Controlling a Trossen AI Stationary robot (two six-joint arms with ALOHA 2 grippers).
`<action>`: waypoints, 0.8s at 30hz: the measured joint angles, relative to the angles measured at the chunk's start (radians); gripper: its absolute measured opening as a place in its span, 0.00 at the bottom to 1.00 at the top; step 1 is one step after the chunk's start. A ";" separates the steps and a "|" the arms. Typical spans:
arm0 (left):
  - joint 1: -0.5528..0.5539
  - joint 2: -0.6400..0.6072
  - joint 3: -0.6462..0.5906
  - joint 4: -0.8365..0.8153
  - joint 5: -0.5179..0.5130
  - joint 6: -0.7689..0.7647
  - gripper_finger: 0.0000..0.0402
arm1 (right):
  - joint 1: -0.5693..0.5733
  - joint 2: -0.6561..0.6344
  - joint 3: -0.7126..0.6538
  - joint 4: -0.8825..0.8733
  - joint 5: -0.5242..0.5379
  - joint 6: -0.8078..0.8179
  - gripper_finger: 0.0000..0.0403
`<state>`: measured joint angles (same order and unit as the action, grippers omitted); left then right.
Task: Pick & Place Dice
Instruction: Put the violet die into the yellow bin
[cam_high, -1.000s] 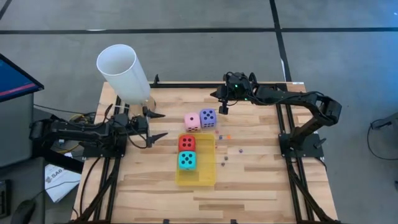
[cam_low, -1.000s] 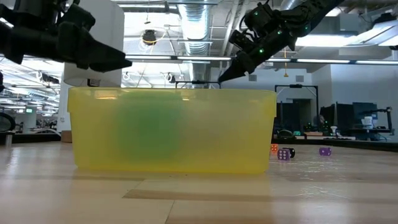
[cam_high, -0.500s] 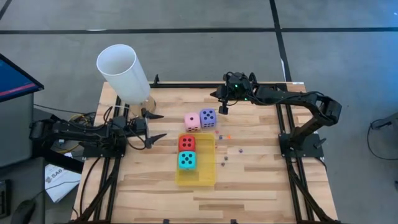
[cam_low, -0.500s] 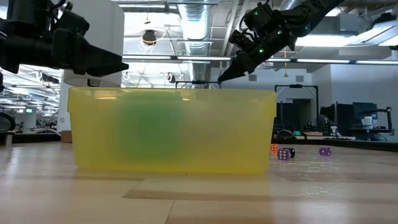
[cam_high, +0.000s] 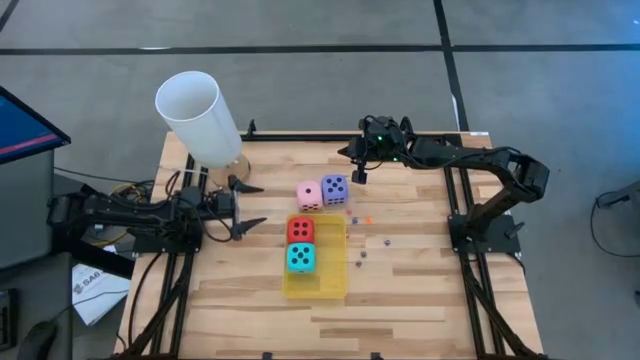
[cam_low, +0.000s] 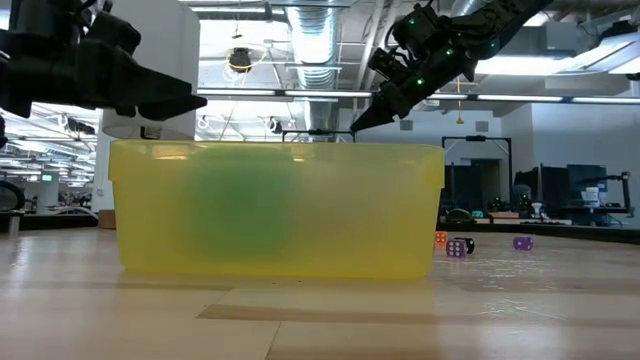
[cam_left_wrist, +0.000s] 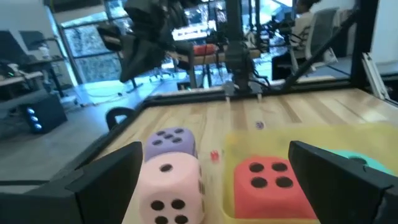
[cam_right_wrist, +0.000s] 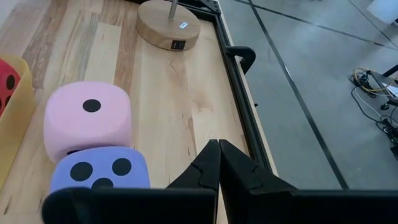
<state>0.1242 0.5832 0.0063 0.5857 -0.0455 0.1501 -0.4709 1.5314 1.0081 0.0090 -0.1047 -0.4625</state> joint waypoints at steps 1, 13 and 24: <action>0.000 -0.012 0.000 -0.004 -0.001 0.000 0.98 | 0.000 0.000 0.000 0.000 0.000 0.000 0.00; 0.001 -0.132 0.000 -0.115 -0.072 0.026 0.98 | 0.014 0.000 0.025 -0.057 -0.001 0.027 0.00; 0.001 -0.131 0.000 -0.115 -0.115 0.026 0.98 | 0.082 0.028 0.141 -0.282 -0.091 0.002 0.00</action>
<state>0.1249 0.4524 0.0063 0.4709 -0.1600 0.1757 -0.3891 1.5591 1.1489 -0.2729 -0.1959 -0.4603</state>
